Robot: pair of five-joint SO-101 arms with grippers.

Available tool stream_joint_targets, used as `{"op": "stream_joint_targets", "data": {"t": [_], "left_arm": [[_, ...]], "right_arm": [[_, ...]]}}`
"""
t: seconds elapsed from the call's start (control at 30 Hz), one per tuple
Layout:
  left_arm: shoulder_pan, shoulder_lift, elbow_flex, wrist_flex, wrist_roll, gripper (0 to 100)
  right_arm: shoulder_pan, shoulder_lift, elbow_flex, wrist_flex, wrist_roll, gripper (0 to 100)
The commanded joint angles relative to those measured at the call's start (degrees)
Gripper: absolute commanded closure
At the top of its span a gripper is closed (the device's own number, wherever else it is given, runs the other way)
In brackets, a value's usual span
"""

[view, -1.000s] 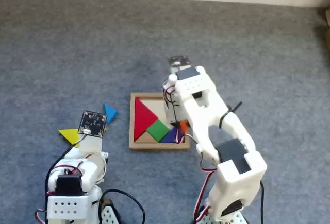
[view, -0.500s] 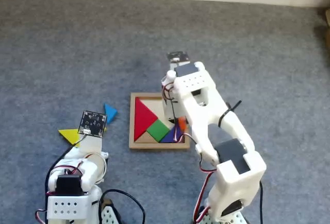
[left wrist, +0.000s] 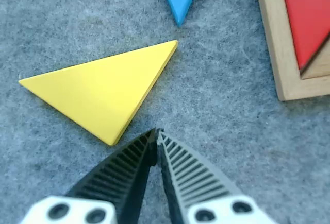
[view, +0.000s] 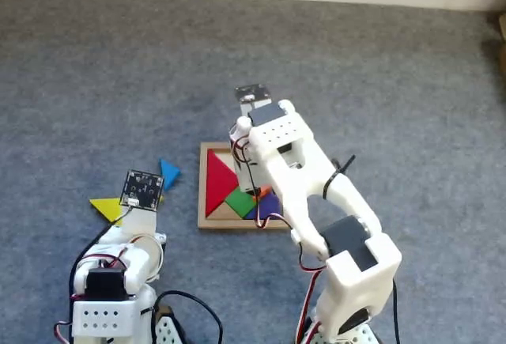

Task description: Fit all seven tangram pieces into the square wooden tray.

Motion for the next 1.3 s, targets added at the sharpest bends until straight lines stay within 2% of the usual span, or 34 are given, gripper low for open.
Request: {"op": "stream_joint_targets", "data": {"t": [0.0,0.33,0.5,0.73,0.97,1.27], "left_arm": [[-0.7,-2.0,1.3,0.6,-0.7,99],[-0.7,-2.0,1.3,0.6,-0.7,99],[-0.7,-2.0,1.3,0.6,-0.7,99],[-0.7,-2.0,1.3,0.6,-0.7,99],[-0.7,-2.0,1.3,0.6,-0.7,99],[-0.7,-2.0,1.3,0.6,-0.7,99]], "right_arm": [[-0.7,-1.2,-3.6,-1.5,-0.7,89.2],[-0.4,-0.7,-3.2,-5.0,-0.6,89.3],[0.6,-0.2,-1.2,-10.4,-0.4,89.3],[5.1,3.5,0.9,-10.8,-0.2,89.3],[7.3,7.8,0.7,-11.6,5.2,89.3],[8.8,6.6,-3.8,-12.8,5.3,89.3]]}}
